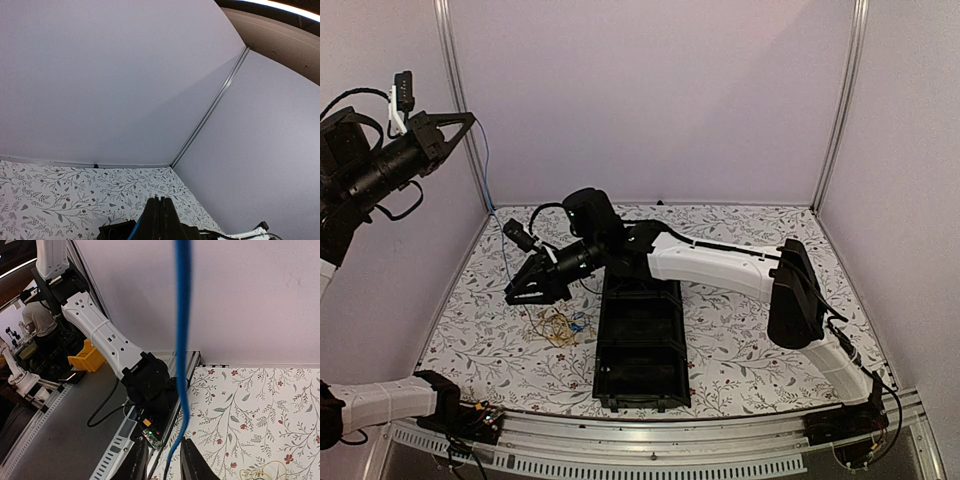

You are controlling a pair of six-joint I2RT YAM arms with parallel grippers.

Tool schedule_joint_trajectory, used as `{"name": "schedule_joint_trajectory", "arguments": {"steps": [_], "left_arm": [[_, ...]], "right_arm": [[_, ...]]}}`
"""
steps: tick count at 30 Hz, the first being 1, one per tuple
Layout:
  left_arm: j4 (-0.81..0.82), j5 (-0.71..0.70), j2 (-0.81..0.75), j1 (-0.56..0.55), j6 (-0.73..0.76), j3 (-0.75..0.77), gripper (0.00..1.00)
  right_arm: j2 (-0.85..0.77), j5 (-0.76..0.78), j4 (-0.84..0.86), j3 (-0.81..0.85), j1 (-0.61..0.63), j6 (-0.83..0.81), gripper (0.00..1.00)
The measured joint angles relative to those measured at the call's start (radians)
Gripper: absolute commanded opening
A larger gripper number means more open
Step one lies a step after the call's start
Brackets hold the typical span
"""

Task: Untangle the cables

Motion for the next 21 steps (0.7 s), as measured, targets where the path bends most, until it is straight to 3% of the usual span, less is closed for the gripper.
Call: {"name": "schedule_joint_trajectory", "arguments": {"steps": [3, 7, 9, 11, 15, 21], "left_arm": [[0.0, -0.006, -0.004, 0.0, 0.0, -0.002, 0.03], [0.0, -0.035, -0.022, 0.0, 0.023, -0.028, 0.83], [-0.009, -0.084, -0.036, 0.0, 0.042, -0.068, 0.99], [-0.018, -0.132, -0.069, 0.0, 0.049, -0.133, 1.0], [-0.054, -0.188, -0.215, 0.0, 0.019, -0.401, 1.0], [-0.126, -0.216, -0.574, 0.0, -0.061, -0.681, 0.97]], "right_arm": [[0.0, -0.003, -0.003, 0.0, 0.003, 0.015, 0.0], [0.0, 0.004, -0.01, 0.0, 0.003, 0.009, 0.0], [0.0, 0.015, -0.017, 0.0, -0.002, -0.003, 0.0], [-0.003, 0.031, -0.023, 0.0, -0.009, -0.014, 0.0], [-0.005, 0.064, -0.05, 0.032, -0.027, -0.023, 0.0], [-0.016, 0.141, -0.067, 0.102, -0.077, -0.049, 0.0]]}}
